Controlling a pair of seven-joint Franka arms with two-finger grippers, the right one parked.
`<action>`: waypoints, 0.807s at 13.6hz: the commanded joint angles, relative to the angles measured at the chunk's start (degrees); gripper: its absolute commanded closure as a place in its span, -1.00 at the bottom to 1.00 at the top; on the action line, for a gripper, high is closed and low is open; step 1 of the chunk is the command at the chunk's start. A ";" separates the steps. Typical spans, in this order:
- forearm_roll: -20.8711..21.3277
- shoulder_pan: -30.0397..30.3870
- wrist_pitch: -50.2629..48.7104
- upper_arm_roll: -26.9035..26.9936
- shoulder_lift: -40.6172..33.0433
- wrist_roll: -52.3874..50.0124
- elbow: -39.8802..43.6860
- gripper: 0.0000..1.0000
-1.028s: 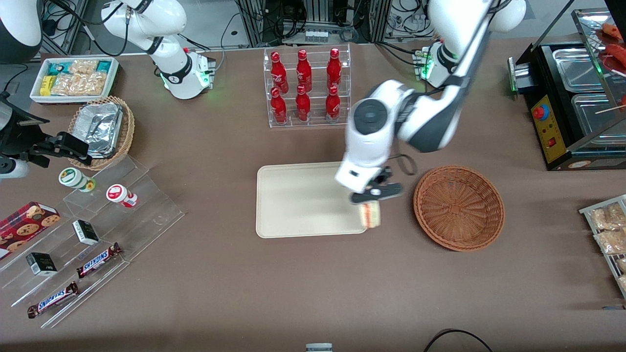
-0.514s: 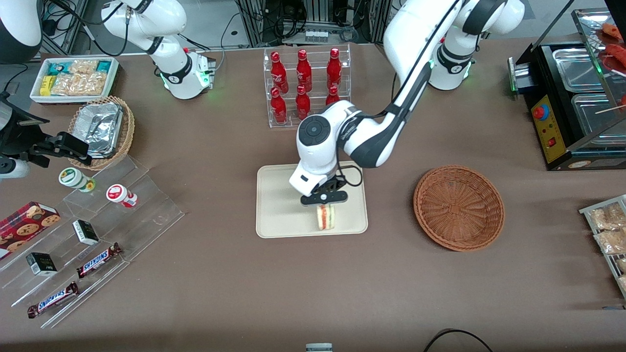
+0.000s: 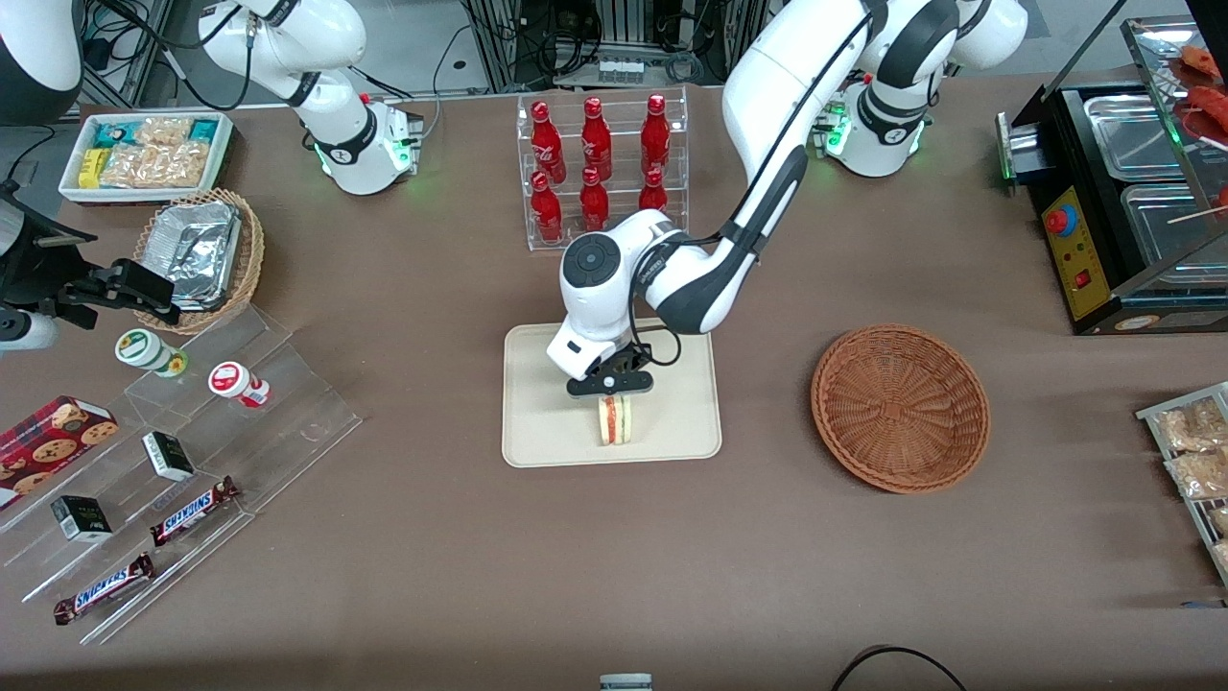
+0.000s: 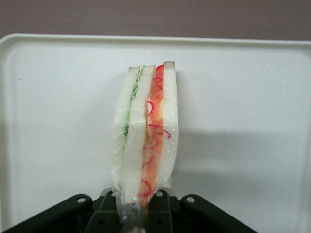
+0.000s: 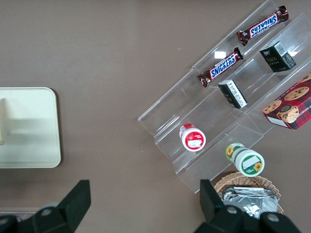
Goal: Place sandwich from basket to tray
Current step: 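Lower the sandwich onto the tray and open the left gripper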
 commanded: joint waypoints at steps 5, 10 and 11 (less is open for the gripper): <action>0.55 -1.65 -0.93 0.23 0.58 -1.37 0.67 -0.99; 0.55 -0.86 -3.74 0.67 -4.59 -1.54 1.19 -1.00; 0.55 0.36 -4.70 0.76 -6.95 -1.63 1.11 -1.00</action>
